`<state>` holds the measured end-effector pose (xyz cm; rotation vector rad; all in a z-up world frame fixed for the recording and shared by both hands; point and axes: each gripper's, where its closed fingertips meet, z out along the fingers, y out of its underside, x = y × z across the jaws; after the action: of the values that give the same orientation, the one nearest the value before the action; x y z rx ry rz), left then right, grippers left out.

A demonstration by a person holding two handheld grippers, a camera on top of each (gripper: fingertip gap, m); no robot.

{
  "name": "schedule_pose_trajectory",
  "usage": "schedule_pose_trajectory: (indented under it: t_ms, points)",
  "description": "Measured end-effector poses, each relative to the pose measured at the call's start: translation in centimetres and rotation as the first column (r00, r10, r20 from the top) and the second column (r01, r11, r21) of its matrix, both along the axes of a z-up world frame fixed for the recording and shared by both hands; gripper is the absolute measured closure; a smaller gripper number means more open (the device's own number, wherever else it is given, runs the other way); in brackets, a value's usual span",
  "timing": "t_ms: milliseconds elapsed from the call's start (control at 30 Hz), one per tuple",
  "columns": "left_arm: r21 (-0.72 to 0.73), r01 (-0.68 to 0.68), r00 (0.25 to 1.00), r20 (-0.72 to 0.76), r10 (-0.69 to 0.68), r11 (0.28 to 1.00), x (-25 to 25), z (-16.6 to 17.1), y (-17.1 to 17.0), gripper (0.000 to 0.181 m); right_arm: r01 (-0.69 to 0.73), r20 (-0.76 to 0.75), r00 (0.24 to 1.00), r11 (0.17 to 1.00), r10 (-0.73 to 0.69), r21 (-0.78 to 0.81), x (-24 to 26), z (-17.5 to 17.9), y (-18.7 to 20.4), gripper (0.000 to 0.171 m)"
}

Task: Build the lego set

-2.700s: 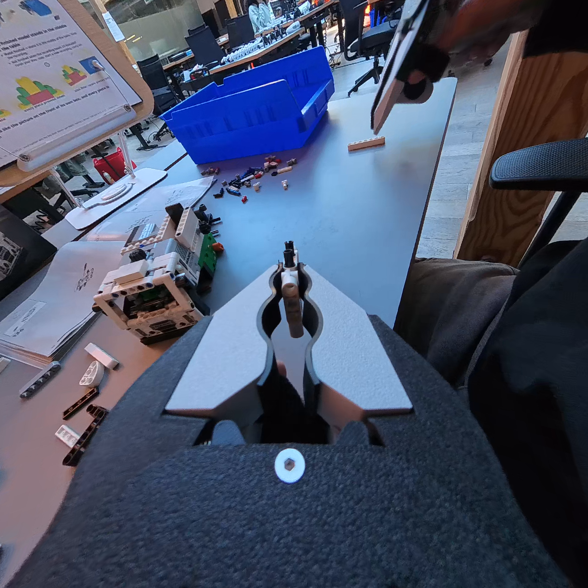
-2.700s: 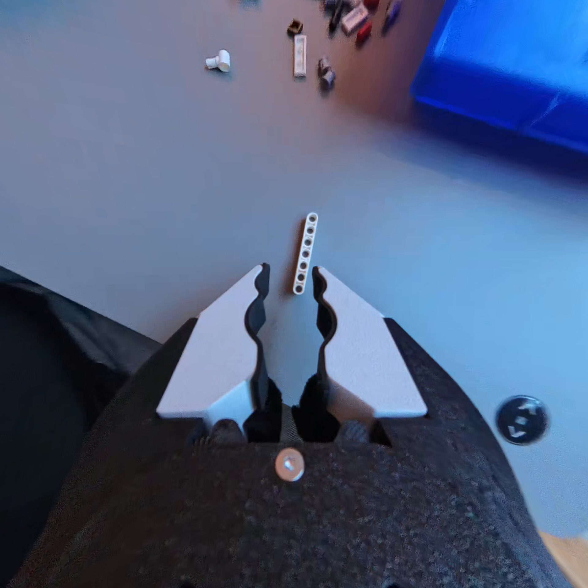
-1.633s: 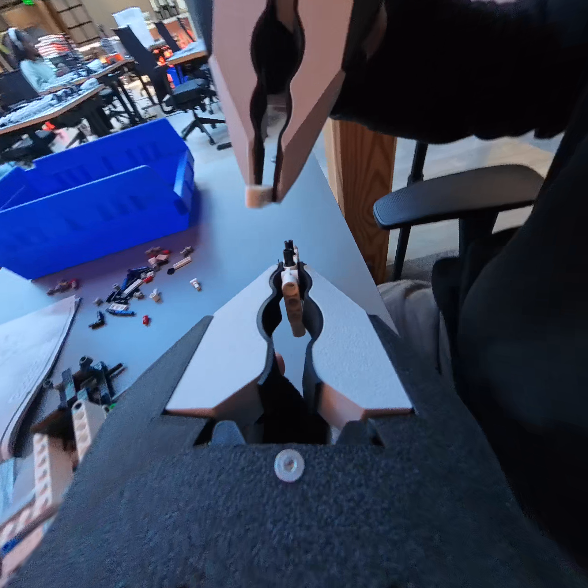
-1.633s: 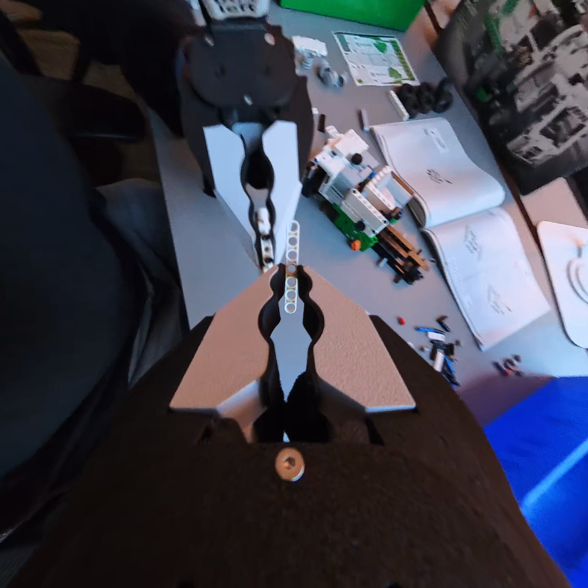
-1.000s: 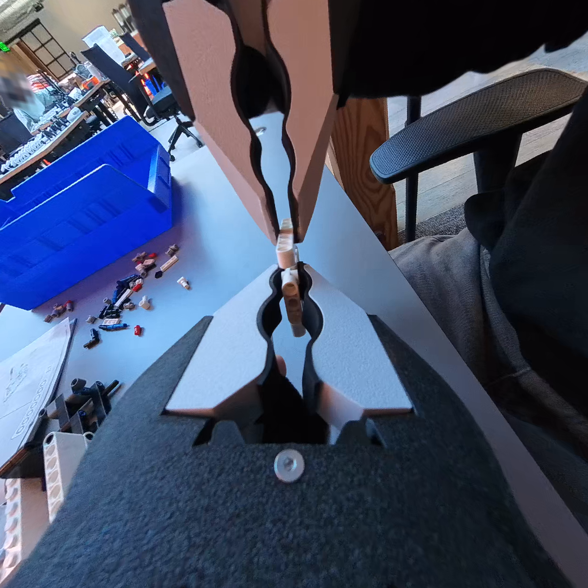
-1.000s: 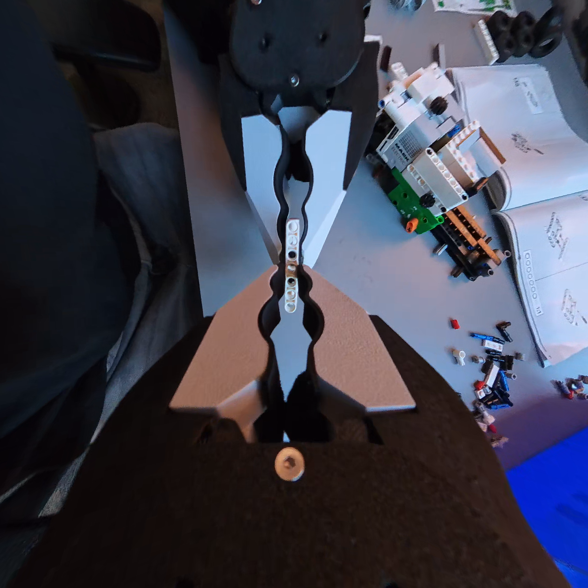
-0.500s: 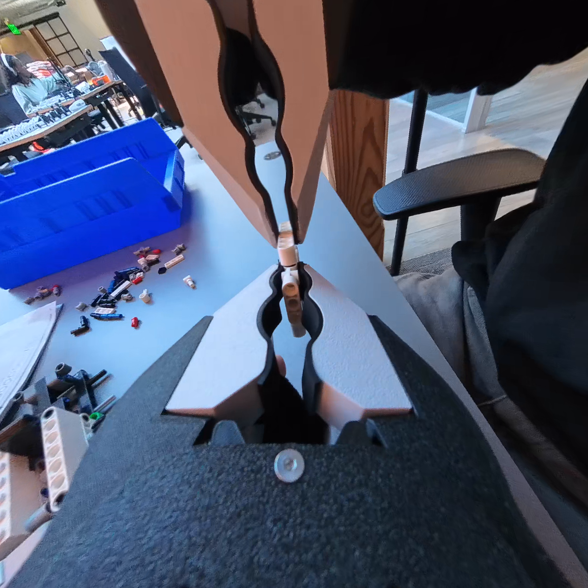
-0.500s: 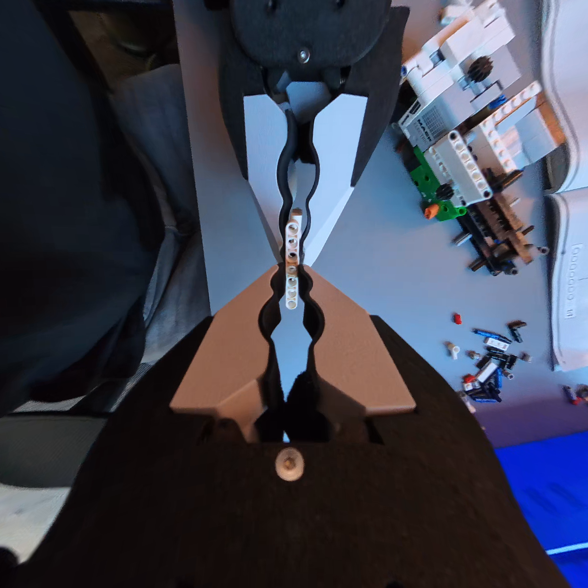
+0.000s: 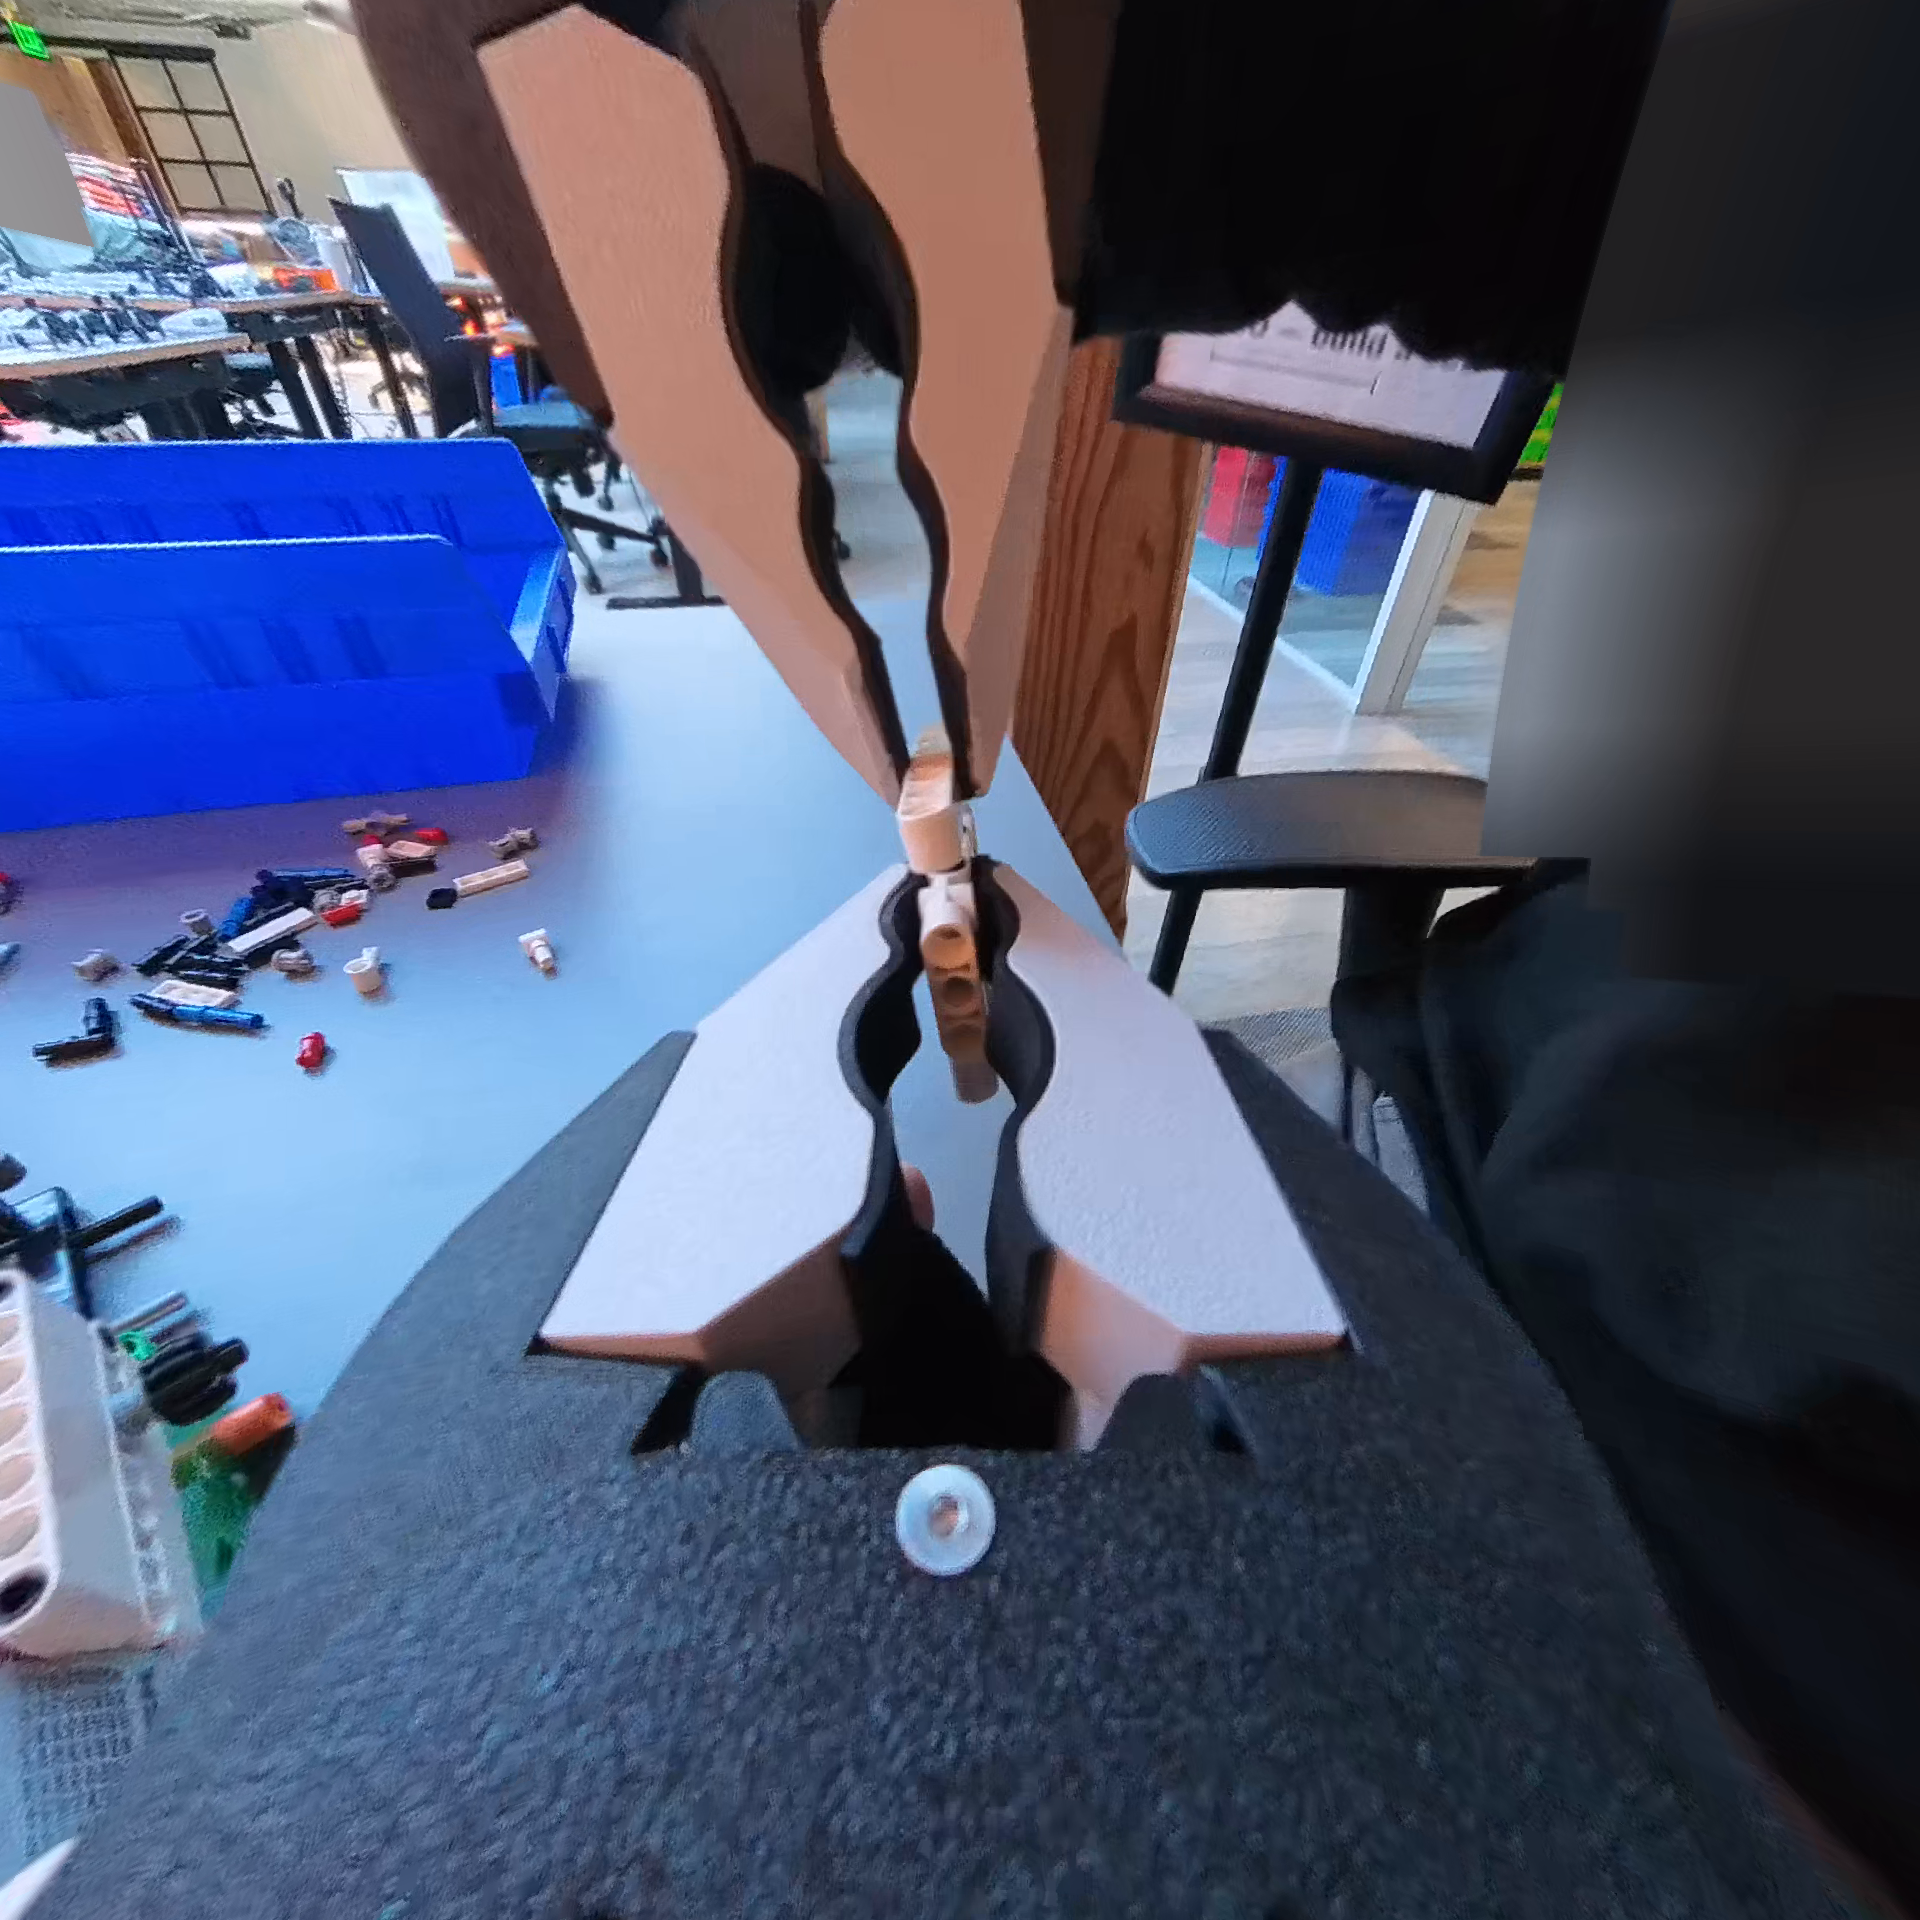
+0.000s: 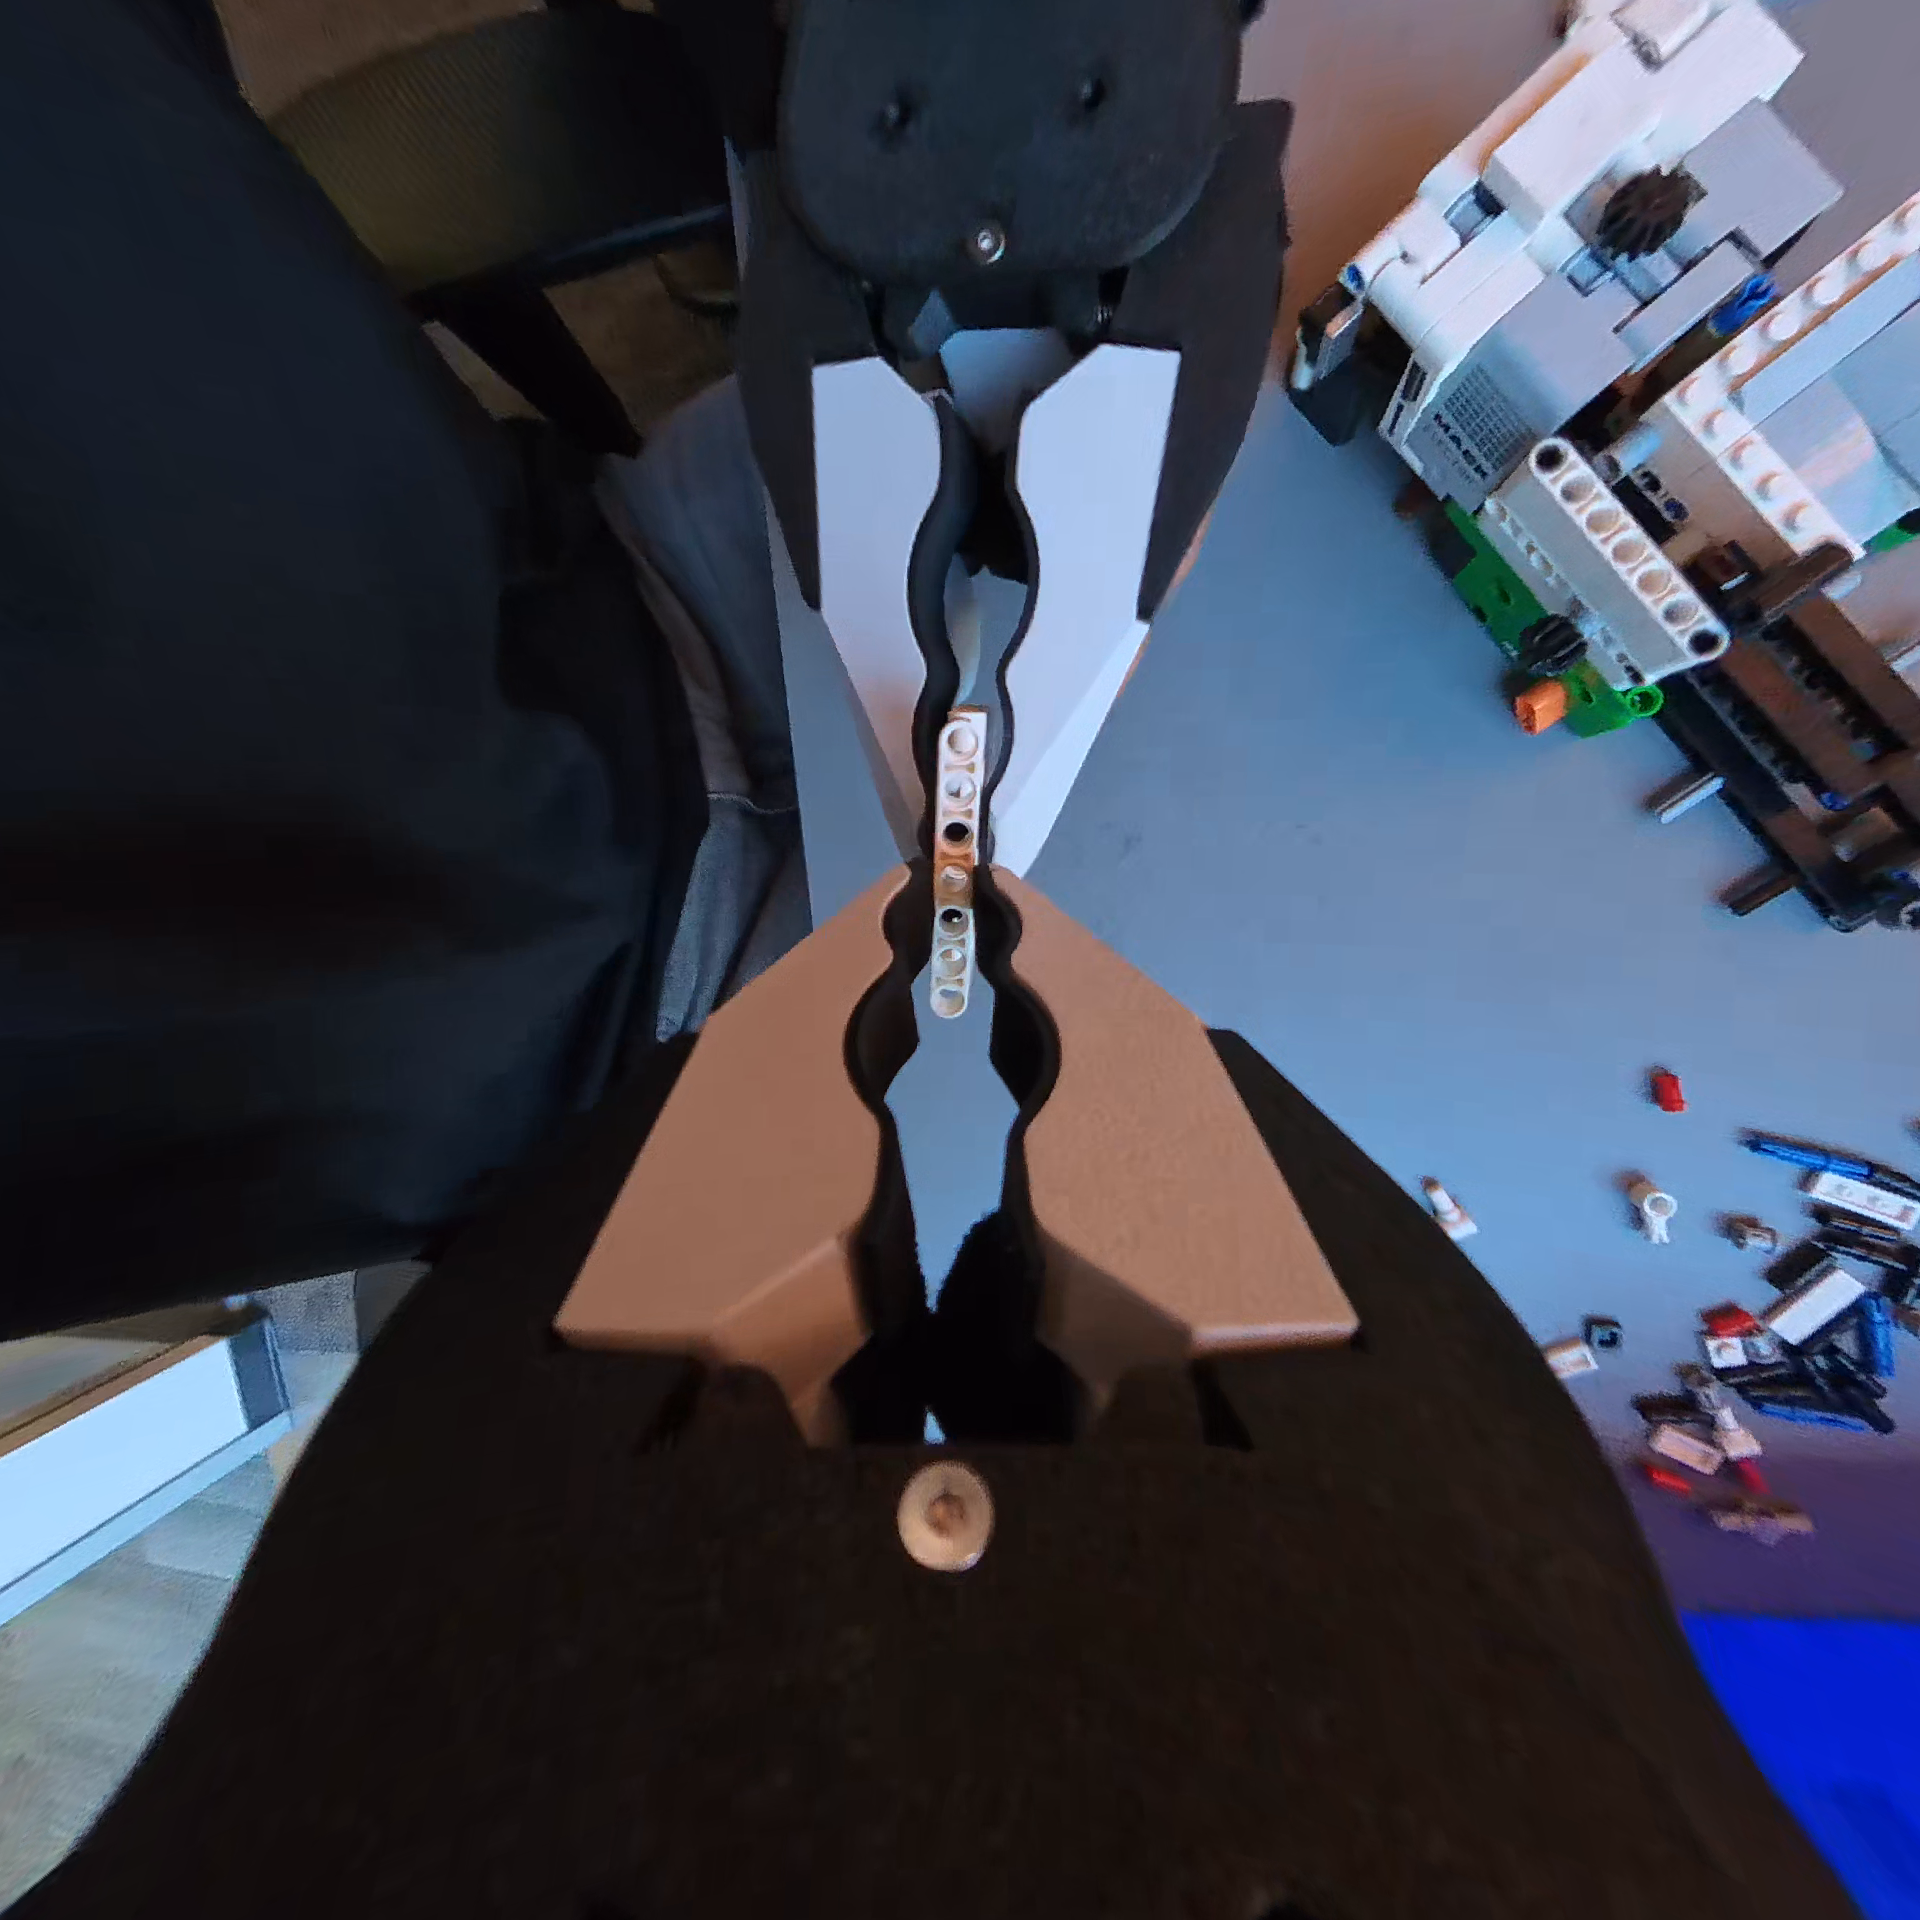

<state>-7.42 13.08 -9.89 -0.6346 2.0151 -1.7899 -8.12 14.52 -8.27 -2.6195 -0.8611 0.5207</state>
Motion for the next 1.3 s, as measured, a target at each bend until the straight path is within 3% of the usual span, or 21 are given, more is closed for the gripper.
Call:
schedule_pose_trajectory:
  t_ms: [100,233,500,667,833,1100,1167,1233,1300]
  points:
    - [-0.052,0.008,1.0,-0.01,-0.009,0.999,-0.2,0.5,0.3,0.176,-0.011,0.083,0.996,1.0,0.012,-0.007,-0.1,0.5,0.5,0.165]
    - [-0.017,0.02,1.0,0.007,-0.02,1.0,-0.6,0.2,0.0,0.176,-0.058,0.197,0.978,0.998,0.062,-0.023,-0.5,0.1,0.2,0.164]
    - [0.069,0.038,0.999,0.015,-0.039,0.997,-0.9,-0.7,-0.8,0.176,0.068,0.036,0.997,0.985,-0.064,-0.157,-1.0,-0.8,-0.9,0.165]
    - [0.082,0.064,0.998,-0.015,-0.063,0.995,-1.1,-1.1,-1.0,0.176,0.051,0.071,0.997,0.985,-0.04,-0.166,-1.1,-1.2,-1.0,0.165]
    - [0.075,0.067,0.997,-0.05,-0.064,0.995,-0.9,-1.3,-1.1,0.176,-0.011,0.201,0.979,0.99,0.04,-0.144,-0.8,-2.0,-1.0,0.165]
    - [0.003,0.043,0.999,0.003,-0.043,0.999,-0.8,0.0,-0.3,0.176,0.052,0.082,0.995,0.998,-0.048,-0.044,-0.9,-0.7,-0.1,0.164]
    - [-0.007,0.007,0.999,0.051,-0.006,1.0,-0.7,0.6,0.1,0.176,0.078,0.035,0.996,0.995,-0.08,0.061,-0.9,1.0,0.2,0.149]
    - [0.011,-0.056,0.986,0.159,0.054,0.998,-0.6,1.3,0.4,0.176,0.211,-0.156,0.971,0.959,-0.183,0.19,-0.7,2.7,0.5,0.141]
    - [0.057,-0.141,0.941,0.318,0.116,0.988,-0.4,2.1,0.7,0.176,0.438,-0.421,0.842,0.883,-0.337,0.168,0.1,2.3,0.5,0.118]
